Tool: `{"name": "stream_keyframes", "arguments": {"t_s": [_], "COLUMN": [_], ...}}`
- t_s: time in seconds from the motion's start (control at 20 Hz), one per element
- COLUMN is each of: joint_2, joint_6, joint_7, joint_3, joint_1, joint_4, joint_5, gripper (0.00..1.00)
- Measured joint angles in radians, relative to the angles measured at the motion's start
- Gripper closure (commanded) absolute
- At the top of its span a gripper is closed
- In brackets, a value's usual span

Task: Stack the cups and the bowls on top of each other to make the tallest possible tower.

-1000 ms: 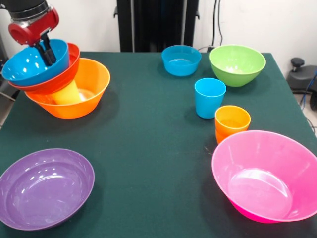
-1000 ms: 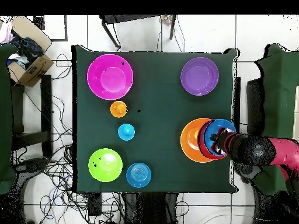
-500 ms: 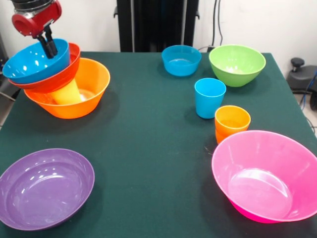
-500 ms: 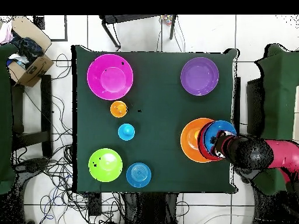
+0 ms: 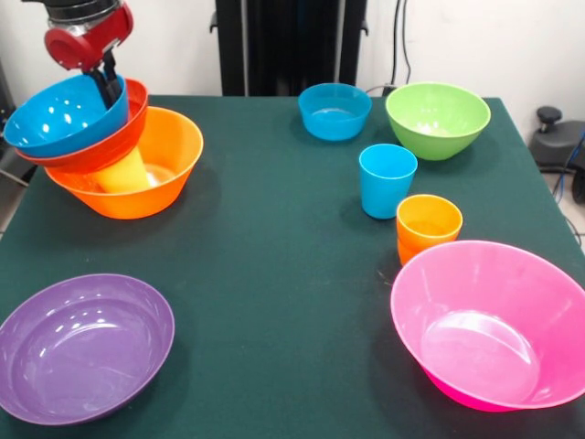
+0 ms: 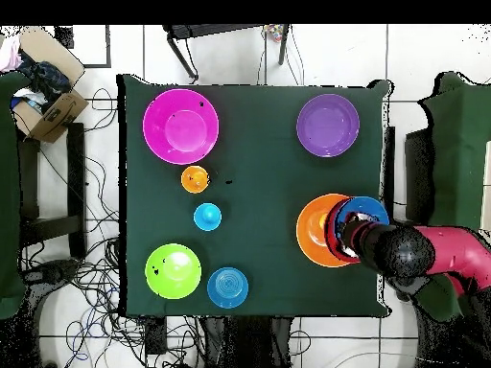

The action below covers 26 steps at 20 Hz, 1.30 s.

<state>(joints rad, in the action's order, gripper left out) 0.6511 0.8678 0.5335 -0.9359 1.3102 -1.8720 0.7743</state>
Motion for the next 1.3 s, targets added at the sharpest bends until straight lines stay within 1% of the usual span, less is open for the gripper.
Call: {"name": "stream_keyframes", "arguments": {"t_s": [0.75,1.3], "joint_2": [-0.004,0.036], "joint_6": [-0.055,-0.060], "joint_7": [0.000,0.000], "joint_3": [0.010,0.013], "joint_1": [-0.028,-0.053], "joint_4": [0.000,-0.038], "joint_5": [0.006,0.010], "gripper": [1.00,1.00]}}
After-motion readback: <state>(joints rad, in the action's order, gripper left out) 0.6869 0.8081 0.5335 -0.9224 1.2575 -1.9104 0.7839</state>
